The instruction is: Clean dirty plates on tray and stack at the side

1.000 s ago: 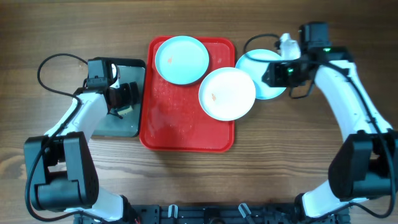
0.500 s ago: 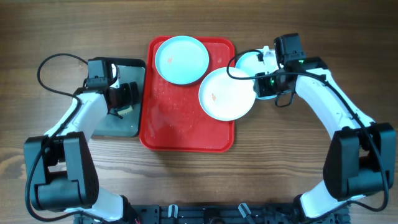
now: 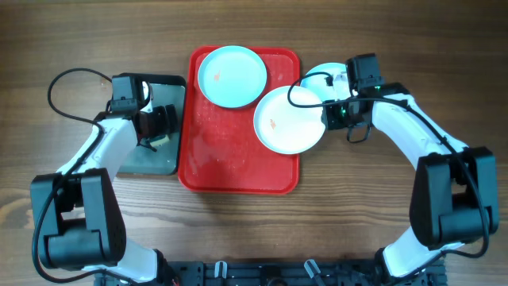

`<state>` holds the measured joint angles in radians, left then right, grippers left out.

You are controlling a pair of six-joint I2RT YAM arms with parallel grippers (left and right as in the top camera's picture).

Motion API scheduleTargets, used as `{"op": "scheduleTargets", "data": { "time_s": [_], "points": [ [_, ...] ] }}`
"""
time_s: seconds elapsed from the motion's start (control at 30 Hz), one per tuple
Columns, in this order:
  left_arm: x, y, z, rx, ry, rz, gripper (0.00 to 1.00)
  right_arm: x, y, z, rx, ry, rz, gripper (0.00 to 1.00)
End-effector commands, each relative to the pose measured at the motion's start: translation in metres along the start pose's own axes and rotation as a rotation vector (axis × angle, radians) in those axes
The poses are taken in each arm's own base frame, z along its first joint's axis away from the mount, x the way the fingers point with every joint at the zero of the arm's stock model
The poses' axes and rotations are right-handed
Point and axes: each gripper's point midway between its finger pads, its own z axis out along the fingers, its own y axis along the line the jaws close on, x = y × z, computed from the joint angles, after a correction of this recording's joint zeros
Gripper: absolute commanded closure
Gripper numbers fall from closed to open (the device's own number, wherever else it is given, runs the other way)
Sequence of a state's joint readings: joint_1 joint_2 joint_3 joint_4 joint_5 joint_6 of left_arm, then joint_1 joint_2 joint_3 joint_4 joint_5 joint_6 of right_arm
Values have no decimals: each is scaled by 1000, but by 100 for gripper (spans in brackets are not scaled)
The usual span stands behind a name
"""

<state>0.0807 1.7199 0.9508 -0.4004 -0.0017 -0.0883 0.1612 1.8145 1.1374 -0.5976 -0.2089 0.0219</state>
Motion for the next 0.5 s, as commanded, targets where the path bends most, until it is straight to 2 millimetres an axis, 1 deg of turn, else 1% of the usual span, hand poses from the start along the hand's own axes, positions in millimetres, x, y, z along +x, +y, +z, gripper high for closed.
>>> {"op": "scheduleTargets", "data": {
  "time_s": [0.0, 0.2, 0.27, 0.3, 0.4, 0.47],
  "points": [
    [-1, -1, -4, 9, -13, -1, 0, 7, 8, 7, -46, 24, 9, 75],
    [-1, -1, -4, 9, -13, -1, 0, 7, 10, 7, -56, 22, 45, 95],
    [-2, -1, -4, 9, -13, -1, 0, 7, 13, 7, -71, 27, 68, 96],
    [-1, -1, -4, 9, -12, -1, 0, 8, 18, 6, -104, 29, 68, 96],
    [-1, -1, -4, 9, -13, -1, 0, 7, 41, 3, -229, 35, 72, 96],
    [-1, -1, -4, 9, -13, -1, 0, 8, 55, 1, -280, 46, 101, 96]
  ]
}}
